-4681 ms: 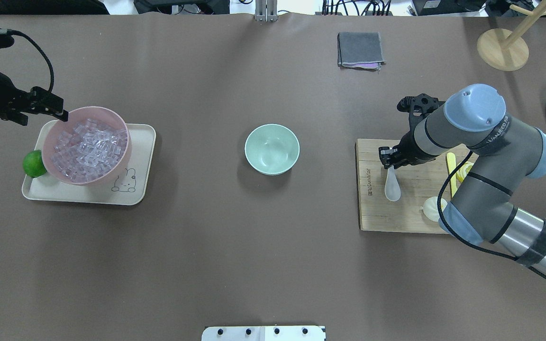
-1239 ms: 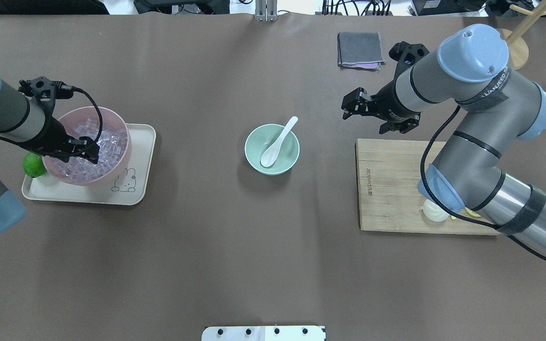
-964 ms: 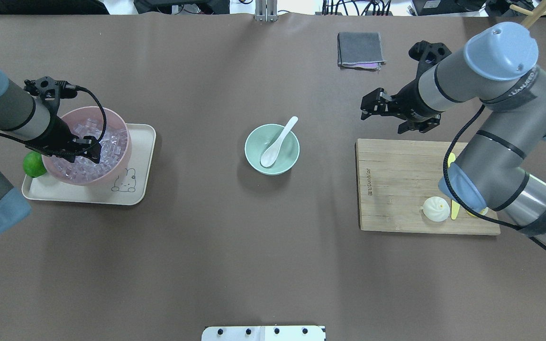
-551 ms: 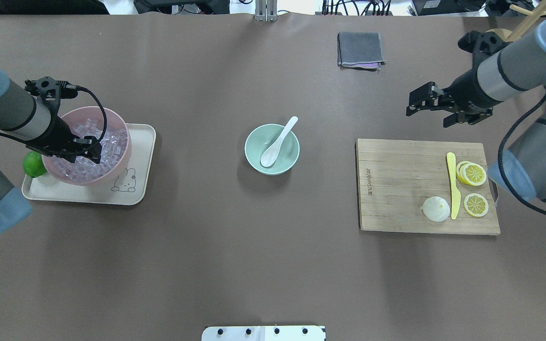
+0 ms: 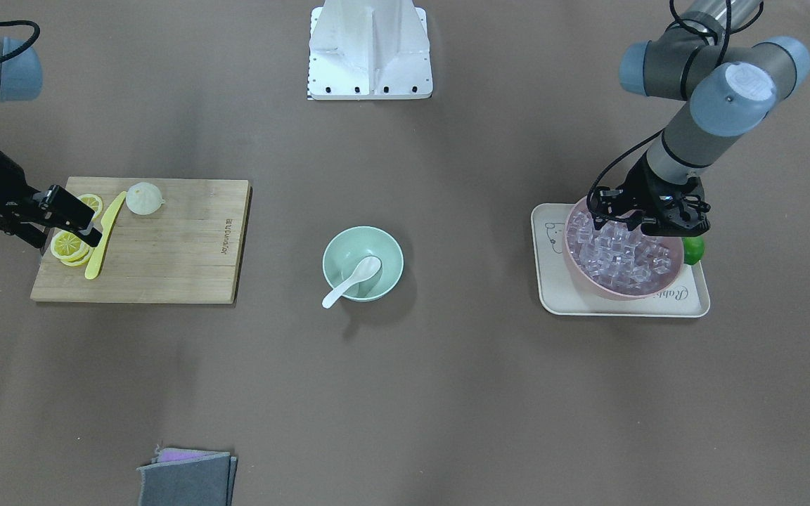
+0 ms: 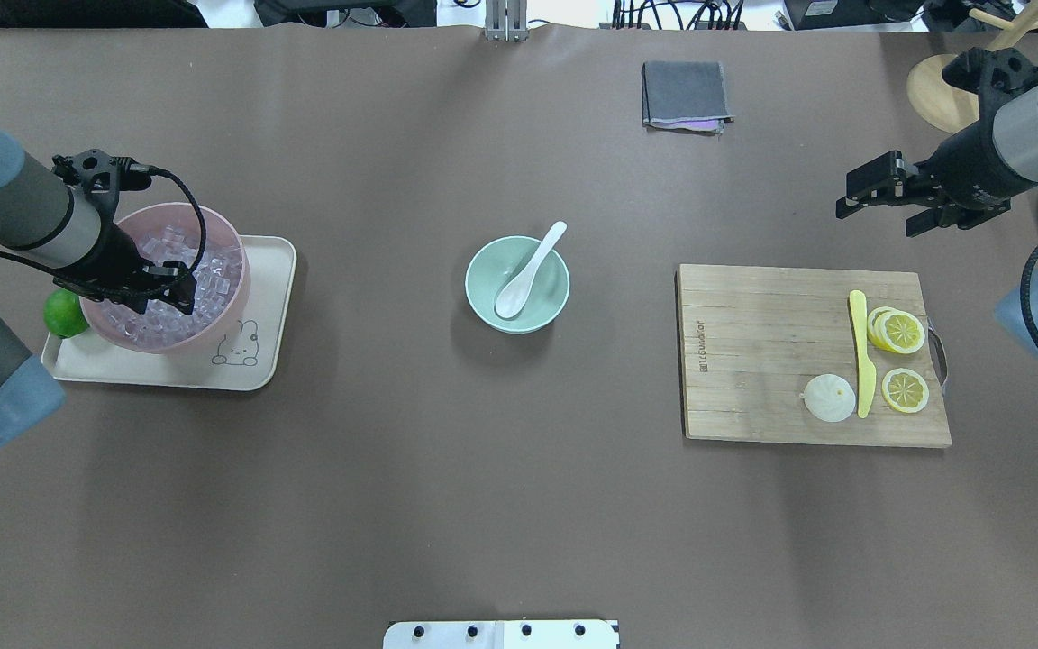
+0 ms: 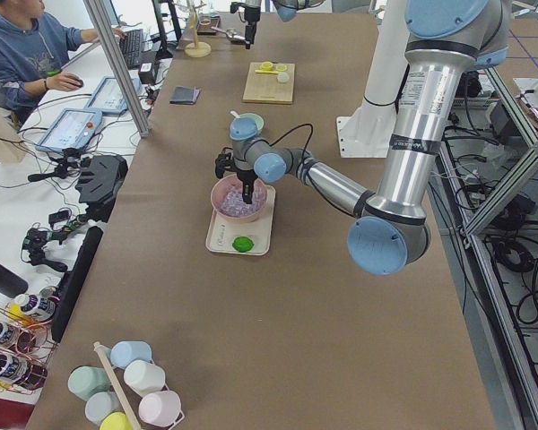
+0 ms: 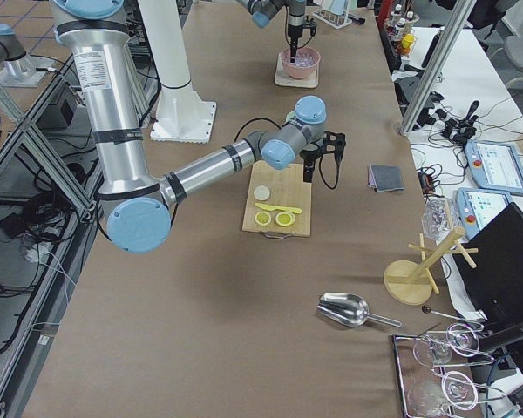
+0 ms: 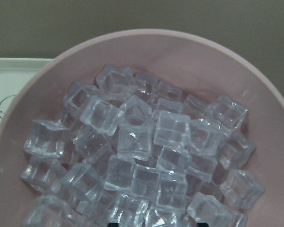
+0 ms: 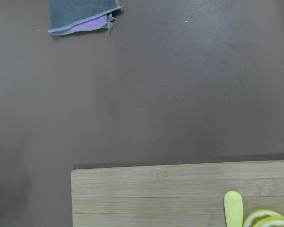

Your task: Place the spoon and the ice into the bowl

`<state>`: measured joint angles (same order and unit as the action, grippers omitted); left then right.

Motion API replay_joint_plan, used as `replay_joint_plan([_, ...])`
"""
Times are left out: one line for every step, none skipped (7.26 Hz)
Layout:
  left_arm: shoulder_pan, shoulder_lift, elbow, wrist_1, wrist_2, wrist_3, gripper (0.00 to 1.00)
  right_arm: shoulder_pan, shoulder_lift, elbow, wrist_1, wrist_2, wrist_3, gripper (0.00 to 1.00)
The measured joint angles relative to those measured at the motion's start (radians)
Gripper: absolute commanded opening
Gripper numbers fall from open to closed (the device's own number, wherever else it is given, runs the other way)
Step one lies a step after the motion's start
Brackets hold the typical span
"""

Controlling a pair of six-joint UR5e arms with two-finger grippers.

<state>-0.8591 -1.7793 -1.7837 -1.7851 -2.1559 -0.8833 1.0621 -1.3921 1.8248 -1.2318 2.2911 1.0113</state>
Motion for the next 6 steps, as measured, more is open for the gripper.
replay_joint_plan([0.001, -0.003, 0.001, 0.000, -0.010, -0.020, 0.52, 0.004, -0.003, 0.000, 0.000, 0.001, -0.001, 1.00])
replay_joint_plan([0.001, -0.007, 0.002, -0.001, -0.014, -0.042, 0.52, 0.007, -0.005, 0.001, 0.000, 0.003, -0.002, 1.00])
replay_joint_plan([0.001, -0.006, 0.003, -0.001, -0.015, -0.050, 0.52, 0.011, -0.008, 0.001, 0.000, 0.006, -0.002, 1.00])
replay_joint_plan([0.001, -0.006, 0.004, -0.001, -0.015, -0.050, 0.52, 0.014, -0.010, 0.002, 0.000, 0.009, -0.002, 1.00])
replay_joint_plan([0.002, -0.006, 0.008, -0.001, -0.015, -0.049, 0.52, 0.015, -0.012, 0.003, 0.000, 0.011, -0.002, 1.00])
replay_joint_plan([0.002, -0.008, 0.012, -0.001, -0.015, -0.048, 0.29, 0.017, -0.012, 0.005, 0.000, 0.014, -0.002, 1.00])
